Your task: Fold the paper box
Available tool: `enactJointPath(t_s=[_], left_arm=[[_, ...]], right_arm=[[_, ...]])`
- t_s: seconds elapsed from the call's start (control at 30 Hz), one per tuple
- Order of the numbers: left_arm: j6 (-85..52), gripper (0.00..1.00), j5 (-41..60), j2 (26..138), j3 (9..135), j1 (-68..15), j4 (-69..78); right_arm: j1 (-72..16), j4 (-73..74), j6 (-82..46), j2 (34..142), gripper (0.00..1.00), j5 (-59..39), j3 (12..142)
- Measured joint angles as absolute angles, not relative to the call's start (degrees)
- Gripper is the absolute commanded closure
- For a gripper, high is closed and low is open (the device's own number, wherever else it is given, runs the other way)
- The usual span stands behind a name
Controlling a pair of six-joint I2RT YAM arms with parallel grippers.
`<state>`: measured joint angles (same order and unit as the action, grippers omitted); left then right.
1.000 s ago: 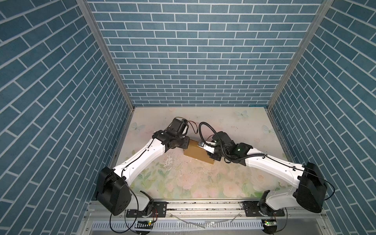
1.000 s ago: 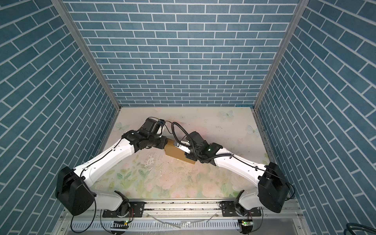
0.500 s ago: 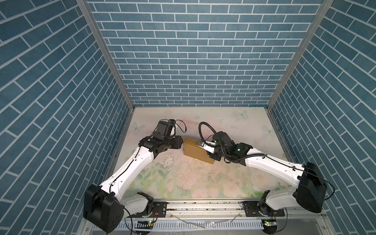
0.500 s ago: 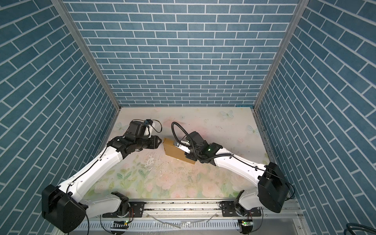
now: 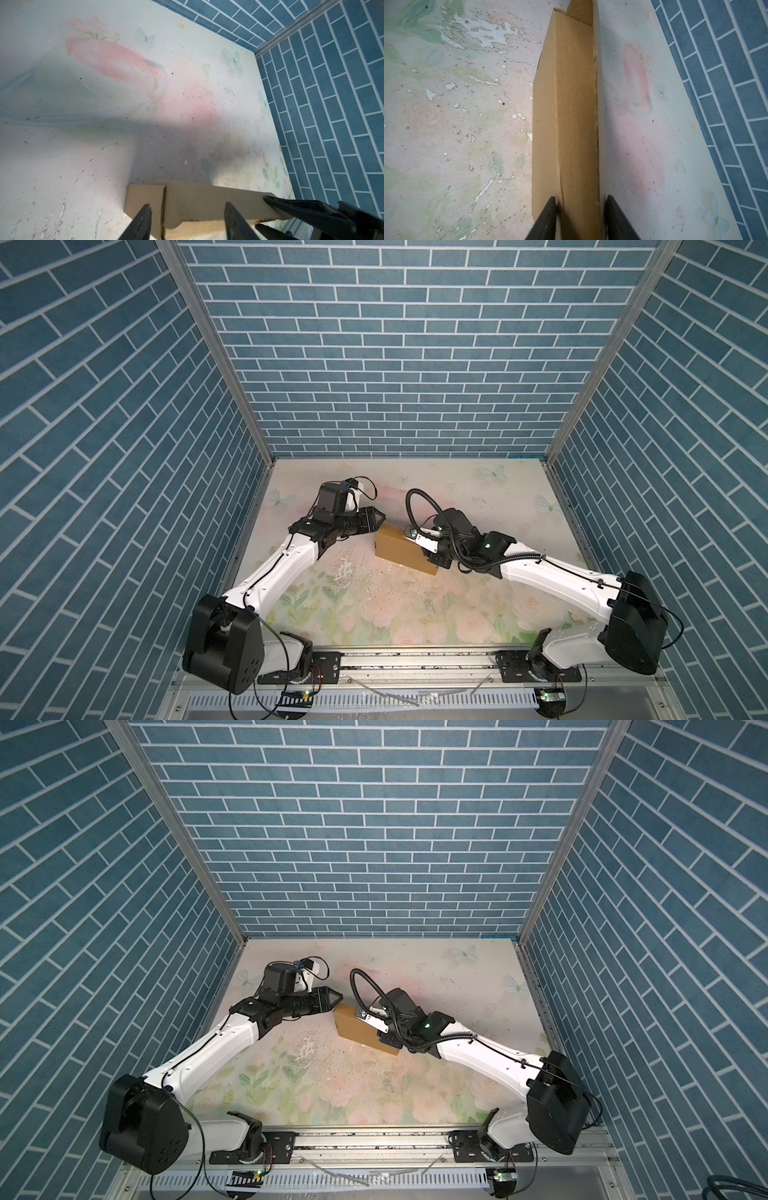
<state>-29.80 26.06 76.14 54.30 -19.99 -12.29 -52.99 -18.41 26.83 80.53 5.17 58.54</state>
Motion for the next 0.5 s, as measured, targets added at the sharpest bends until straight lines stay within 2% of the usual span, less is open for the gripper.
enactJointPath(t_s=[0.5], left_arm=[[-30.28,0.44,26.63,77.52,51.51,-19.84,-10.17]], right_arm=[[-52.99,-18.39,26.81,80.53,0.62,5.15,58.54]])
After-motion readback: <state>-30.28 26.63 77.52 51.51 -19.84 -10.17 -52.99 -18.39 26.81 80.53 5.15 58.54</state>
